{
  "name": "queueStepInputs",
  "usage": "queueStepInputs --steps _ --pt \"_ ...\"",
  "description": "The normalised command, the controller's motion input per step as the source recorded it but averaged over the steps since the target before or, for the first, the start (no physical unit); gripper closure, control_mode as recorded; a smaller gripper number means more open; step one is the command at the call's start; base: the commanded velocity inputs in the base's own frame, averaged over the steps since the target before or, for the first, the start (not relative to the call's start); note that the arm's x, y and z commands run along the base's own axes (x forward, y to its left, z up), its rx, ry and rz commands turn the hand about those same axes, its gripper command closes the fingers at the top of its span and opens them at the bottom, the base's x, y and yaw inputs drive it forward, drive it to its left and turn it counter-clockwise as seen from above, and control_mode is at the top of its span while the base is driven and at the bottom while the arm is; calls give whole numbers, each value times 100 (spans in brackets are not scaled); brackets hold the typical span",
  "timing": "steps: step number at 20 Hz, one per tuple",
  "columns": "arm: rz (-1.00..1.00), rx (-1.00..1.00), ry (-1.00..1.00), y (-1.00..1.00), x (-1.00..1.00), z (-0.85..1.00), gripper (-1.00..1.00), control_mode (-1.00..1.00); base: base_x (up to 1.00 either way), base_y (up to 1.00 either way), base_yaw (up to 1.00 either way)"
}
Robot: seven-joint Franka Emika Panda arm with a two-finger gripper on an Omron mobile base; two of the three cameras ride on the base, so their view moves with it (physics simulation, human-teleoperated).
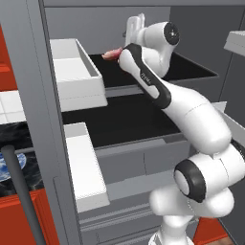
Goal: Place the steak on the counter behind the older steak on the same shelf of the fridge to maintain FIFO order. Close the fridge door when finished.
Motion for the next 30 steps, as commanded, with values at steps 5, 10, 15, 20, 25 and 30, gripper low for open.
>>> queueStepInputs --steps 5,10,15,20,25,30 --pt "0 3 0 -15 -100 0 -100 -100 0 0 0" --pt "0 0 0 -15 -100 -1 -100 -100 0 0 0" --pt "0 0 0 -16 -100 -29 -100 -100 0 0 0" --pt "0 -3 0 -21 -100 -45 -100 -100 0 0 0" --pt "0 -9 8 -6 -54 -44 -100 -100 0 0 0" --pt "0 0 2 0 -6 -8 -100 -100 0 0 0"
